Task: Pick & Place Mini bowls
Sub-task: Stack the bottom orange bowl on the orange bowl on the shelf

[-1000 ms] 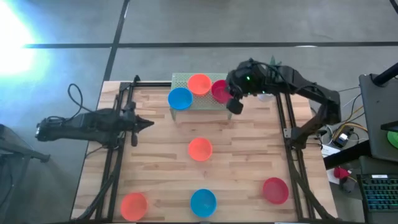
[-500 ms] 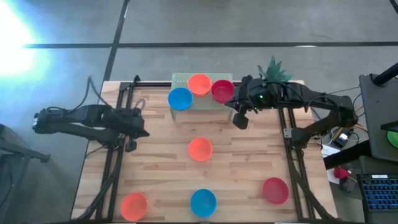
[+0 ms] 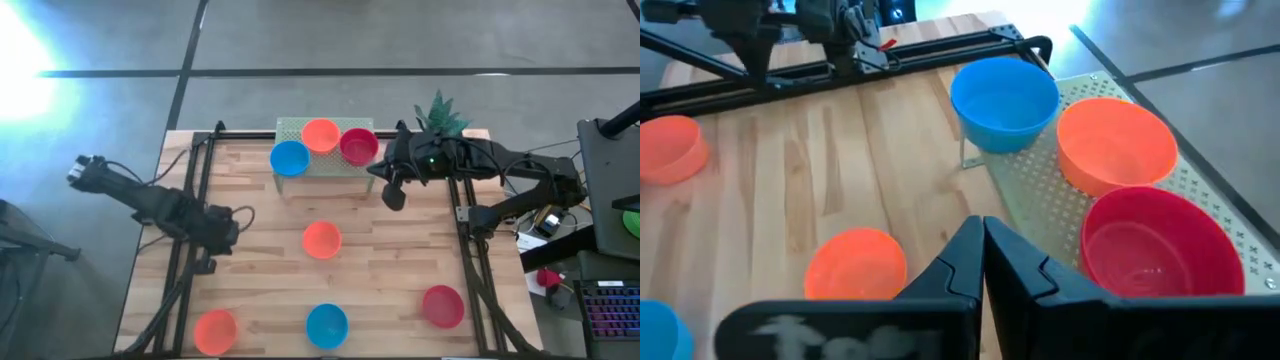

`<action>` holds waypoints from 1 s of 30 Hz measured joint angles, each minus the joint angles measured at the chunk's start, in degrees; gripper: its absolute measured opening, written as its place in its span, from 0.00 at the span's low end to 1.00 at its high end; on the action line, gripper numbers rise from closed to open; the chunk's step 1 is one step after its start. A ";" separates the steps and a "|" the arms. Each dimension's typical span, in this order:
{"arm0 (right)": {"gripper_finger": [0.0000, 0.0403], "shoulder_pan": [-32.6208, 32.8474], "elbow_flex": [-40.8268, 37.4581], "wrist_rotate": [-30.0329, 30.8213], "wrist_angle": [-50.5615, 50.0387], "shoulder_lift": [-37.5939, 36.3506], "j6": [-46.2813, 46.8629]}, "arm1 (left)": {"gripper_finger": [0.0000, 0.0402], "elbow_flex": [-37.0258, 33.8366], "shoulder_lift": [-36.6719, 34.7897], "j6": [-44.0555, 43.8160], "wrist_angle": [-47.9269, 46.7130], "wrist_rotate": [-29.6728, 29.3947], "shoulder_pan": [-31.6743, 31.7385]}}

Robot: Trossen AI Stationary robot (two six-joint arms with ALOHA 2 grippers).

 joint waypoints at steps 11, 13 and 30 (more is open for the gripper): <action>0.02 0.65 -1.55 -10.57 1.44 0.09 -1.91 | 0.00 0.06 6.41 -12.61 0.51 2.59 -11.92; 0.02 0.94 -1.60 -10.57 1.61 0.09 -1.60 | 0.00 0.06 7.16 -13.30 0.90 3.00 -12.58; 0.02 2.60 -1.69 -10.55 1.59 0.05 -1.60 | 0.00 -0.12 10.33 -14.52 1.40 7.71 -12.63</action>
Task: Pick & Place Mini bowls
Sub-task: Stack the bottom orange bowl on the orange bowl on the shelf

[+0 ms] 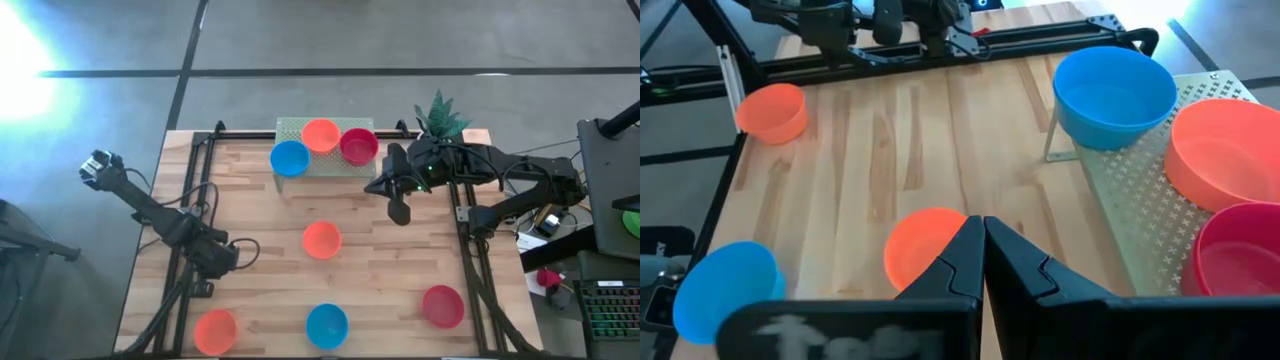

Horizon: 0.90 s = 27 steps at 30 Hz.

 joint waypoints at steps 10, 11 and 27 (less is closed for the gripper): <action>0.02 0.00 0.00 0.02 0.00 0.00 0.00 | 0.05 -0.02 1.80 -3.97 0.13 0.02 0.00; 0.02 0.00 0.00 0.02 0.00 0.00 0.00 | 0.07 -0.02 2.06 -4.02 0.18 0.03 0.00; 0.02 0.00 0.00 0.13 0.00 0.00 0.05 | 0.19 -0.04 8.14 -5.04 11.54 2.47 -6.29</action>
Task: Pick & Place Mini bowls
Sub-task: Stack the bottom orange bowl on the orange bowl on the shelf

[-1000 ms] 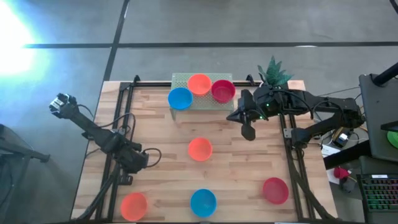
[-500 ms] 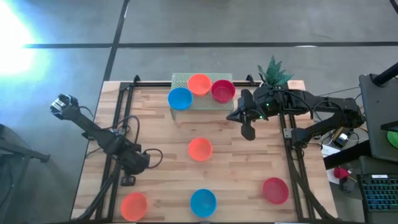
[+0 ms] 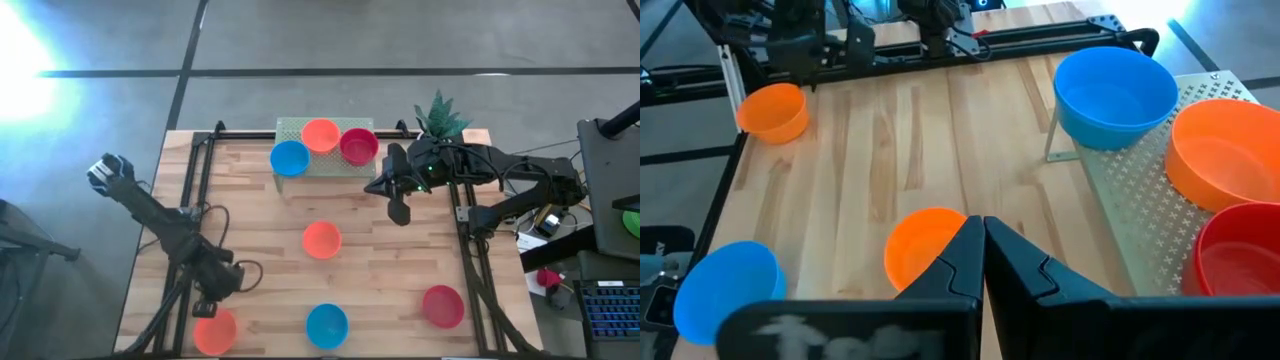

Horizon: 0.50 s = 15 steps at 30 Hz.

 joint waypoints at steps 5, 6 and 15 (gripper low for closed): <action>0.02 0.00 0.00 -0.02 -0.04 0.00 -0.19 | 0.19 -0.04 4.36 0.54 1.18 -0.02 -1.83; 0.02 0.00 0.00 -0.02 -0.04 0.00 -0.21 | 0.19 -0.04 5.11 1.06 1.94 0.00 -1.91; 0.02 0.00 0.00 -0.13 -0.15 0.00 -0.05 | 0.19 -0.04 9.79 2.46 7.59 0.74 -2.23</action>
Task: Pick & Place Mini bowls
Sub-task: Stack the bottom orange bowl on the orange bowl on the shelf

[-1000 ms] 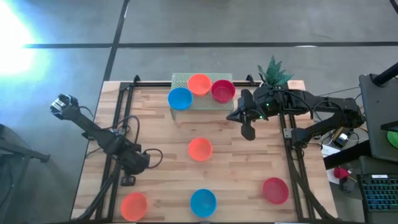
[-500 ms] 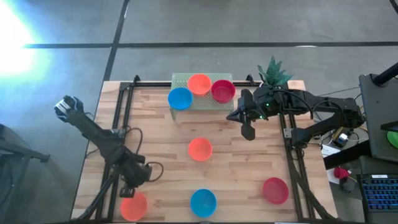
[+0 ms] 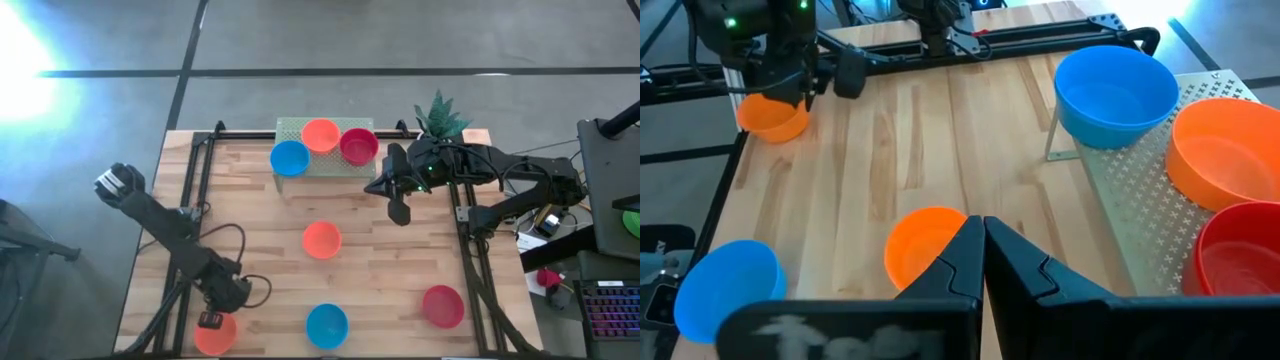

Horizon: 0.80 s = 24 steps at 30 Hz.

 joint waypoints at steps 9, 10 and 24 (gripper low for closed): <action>0.02 0.00 0.00 0.01 -0.11 -0.02 -0.58 | 0.19 0.04 2.74 0.04 2.34 1.81 -0.74; 0.02 0.00 0.00 0.02 -0.11 -0.02 -0.76 | 0.19 0.04 3.14 0.04 2.39 1.87 -0.82; 0.02 0.00 0.00 0.02 -0.13 -0.07 -1.74 | 0.16 0.04 6.93 2.59 4.38 3.02 -1.41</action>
